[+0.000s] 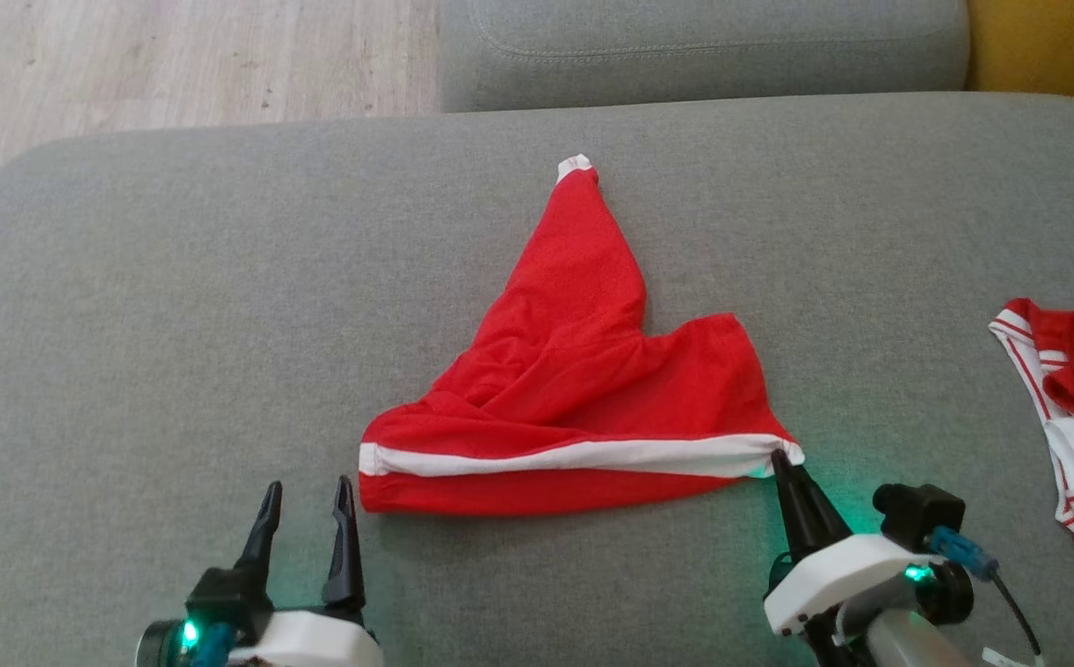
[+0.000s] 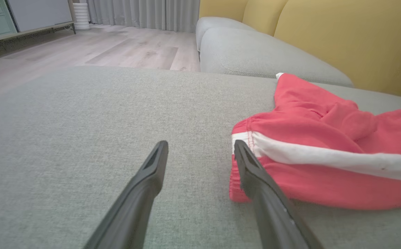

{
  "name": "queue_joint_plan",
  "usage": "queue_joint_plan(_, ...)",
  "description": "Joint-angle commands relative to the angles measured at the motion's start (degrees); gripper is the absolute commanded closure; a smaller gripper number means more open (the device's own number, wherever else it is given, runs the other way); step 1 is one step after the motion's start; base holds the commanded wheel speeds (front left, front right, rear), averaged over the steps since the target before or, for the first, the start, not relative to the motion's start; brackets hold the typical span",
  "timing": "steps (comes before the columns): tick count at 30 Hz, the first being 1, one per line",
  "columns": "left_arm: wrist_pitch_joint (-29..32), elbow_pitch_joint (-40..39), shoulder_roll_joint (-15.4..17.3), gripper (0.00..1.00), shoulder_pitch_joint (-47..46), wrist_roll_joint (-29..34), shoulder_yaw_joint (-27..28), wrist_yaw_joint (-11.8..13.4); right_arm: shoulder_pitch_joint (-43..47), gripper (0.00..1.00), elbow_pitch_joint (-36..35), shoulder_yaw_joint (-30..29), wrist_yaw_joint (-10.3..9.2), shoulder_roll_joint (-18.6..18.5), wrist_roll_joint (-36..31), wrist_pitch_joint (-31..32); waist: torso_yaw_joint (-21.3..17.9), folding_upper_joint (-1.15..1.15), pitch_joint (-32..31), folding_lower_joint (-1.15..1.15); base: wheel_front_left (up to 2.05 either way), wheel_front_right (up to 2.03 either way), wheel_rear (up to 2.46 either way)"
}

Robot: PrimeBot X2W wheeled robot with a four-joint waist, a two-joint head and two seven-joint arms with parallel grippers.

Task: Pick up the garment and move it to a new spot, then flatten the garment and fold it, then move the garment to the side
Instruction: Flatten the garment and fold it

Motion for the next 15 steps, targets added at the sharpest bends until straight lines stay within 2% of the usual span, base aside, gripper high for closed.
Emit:
queue_joint_plan(1,-0.55,-2.24,-0.02,0.00,-2.33,-1.14,0.97,-0.97,-1.29,1.00,-1.75,0.89,-0.04,-0.13,-0.72,-0.37,-0.06,0.00,0.09,0.00,0.00,0.00,0.00)
queue_joint_plan(7,-0.55,-1.82,-0.02,0.00,-3.44,-7.61,-1.84,-6.67,-1.02,1.00,-1.47,0.00,-0.04,-0.13,-2.29,-0.37,-0.17,0.00,0.31,0.00,0.00,0.00,0.00)
queue_joint_plan(15,-0.55,4.19,-0.02,0.00,-6.11,-11.87,-5.17,-9.13,-1.24,1.00,-1.02,-1.86,-0.04,-0.13,-4.27,-0.37,-0.73,0.00,0.98,0.00,0.00,0.00,0.00)
